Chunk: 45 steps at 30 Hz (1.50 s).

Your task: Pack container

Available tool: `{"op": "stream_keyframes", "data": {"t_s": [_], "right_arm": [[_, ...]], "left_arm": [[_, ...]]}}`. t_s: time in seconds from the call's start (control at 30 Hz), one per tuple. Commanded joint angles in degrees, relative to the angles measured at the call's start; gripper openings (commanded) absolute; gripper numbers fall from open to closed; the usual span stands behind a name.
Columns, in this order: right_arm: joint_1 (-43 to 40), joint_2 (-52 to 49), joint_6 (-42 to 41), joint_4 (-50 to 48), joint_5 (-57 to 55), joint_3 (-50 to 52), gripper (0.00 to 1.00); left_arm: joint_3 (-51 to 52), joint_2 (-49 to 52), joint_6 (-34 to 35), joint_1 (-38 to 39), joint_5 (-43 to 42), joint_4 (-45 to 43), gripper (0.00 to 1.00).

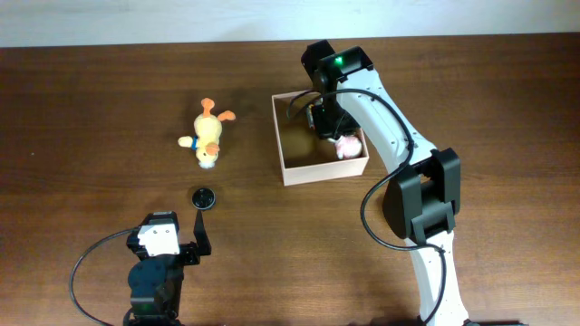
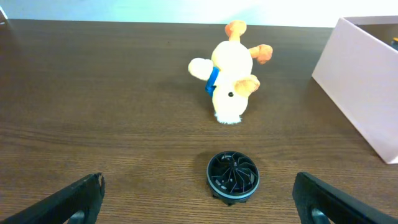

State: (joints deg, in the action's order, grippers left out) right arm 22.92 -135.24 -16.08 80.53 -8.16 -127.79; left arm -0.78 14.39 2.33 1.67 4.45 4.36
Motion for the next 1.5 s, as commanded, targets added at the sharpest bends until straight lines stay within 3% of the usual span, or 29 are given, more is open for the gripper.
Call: {"op": "stream_keyframes", "data": {"t_s": [0.0, 0.17, 0.73, 0.87, 0.93, 1.17, 1.37, 1.47], "right_arm": [[-0.17, -0.15, -2.51, -1.64, -4.76, 0.28, 0.04], [-0.17, -0.13, -2.47, -4.68, -4.76, 0.28, 0.04], [-0.17, -0.13, -2.47, -1.64, -4.76, 0.31, 0.04], [-0.17, -0.15, -2.45, -1.51, -4.79, 0.31, 0.17], [-0.17, -0.15, -2.45, -1.49, -4.79, 0.31, 0.29], [-0.17, -0.13, -2.43, -1.44, -4.79, 0.31, 0.36], [-0.17, -0.13, -2.4, -1.99, -4.74, 0.28, 0.35], [-0.17, -0.13, -1.44, -1.95, -4.2, 0.28, 0.26]], "left_arm": [[0.26, -0.26, -1.11, -0.35, -0.61, 0.02, 0.99], [0.26, -0.26, -1.11, -0.35, -0.61, 0.02, 0.99], [0.26, -0.26, -1.11, -0.35, -0.61, 0.02, 0.99], [0.26, -0.26, -1.11, -0.35, -0.61, 0.02, 0.99], [0.26, -0.26, -1.11, -0.35, -0.61, 0.02, 0.99], [0.26, -0.26, -1.11, -0.35, -0.61, 0.02, 0.99], [0.26, -0.26, -1.11, -0.35, -0.61, 0.02, 0.99], [0.26, -0.26, -1.11, -0.35, -0.61, 0.02, 0.99]]}}
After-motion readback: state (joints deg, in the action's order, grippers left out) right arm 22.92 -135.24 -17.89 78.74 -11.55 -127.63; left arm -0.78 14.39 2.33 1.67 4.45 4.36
